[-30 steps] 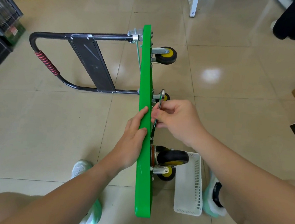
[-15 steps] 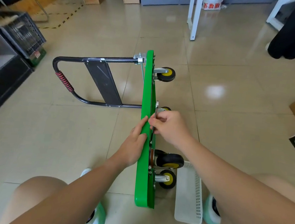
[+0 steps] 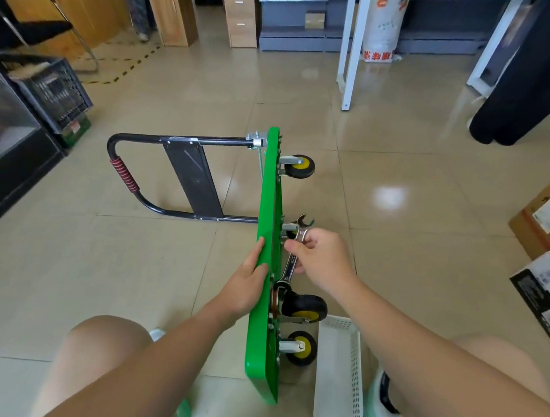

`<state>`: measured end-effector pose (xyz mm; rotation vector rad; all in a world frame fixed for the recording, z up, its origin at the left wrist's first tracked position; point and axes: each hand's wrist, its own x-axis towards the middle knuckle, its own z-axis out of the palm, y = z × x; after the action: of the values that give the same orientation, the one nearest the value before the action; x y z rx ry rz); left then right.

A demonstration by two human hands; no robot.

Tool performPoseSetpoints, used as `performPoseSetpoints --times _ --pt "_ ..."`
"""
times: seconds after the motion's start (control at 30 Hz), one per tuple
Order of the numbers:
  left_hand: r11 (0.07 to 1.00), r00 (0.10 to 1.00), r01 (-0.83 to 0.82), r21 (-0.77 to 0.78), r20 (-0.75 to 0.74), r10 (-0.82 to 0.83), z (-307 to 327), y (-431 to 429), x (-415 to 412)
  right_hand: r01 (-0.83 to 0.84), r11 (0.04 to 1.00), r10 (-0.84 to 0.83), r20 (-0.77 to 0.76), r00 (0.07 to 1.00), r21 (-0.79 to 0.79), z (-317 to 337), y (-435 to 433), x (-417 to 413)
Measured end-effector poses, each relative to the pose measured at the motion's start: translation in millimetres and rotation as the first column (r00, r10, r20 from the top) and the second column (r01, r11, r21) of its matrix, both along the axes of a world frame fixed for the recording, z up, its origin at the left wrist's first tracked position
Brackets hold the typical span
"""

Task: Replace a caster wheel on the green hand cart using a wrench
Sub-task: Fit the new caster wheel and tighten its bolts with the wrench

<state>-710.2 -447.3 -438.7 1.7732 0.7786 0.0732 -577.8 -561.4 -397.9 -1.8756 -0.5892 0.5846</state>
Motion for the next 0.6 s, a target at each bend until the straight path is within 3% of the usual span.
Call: performPoseSetpoints --times 0.1,0.17,0.3,0.47,0.6 --pt "0.997 1.0 0.009 0.071 -0.027 -0.007 1 -3 -6 0.102 0.995 -0.103 -0.059 0.993 -0.019 -1 -20 2" --pt "0.99 0.999 0.028 0.135 -0.036 -0.023 3 -4 -8 0.217 0.976 -0.218 -0.203 0.955 -0.026 -11 -36 6" --pt "0.966 0.996 0.076 0.247 -0.064 -0.062 7 -7 -8 0.459 0.887 -0.426 -0.482 0.765 -0.054 -42 -68 15" --pt "0.946 0.999 0.041 0.322 -0.038 -0.031 2 -12 -7 0.592 0.771 -0.621 -0.486 0.615 -0.235 -92 -89 14" --pt "0.962 0.998 -0.035 0.272 0.057 0.02 -10 -12 -4 0.73 0.595 -0.773 -0.488 0.405 -0.336 -132 -92 22"
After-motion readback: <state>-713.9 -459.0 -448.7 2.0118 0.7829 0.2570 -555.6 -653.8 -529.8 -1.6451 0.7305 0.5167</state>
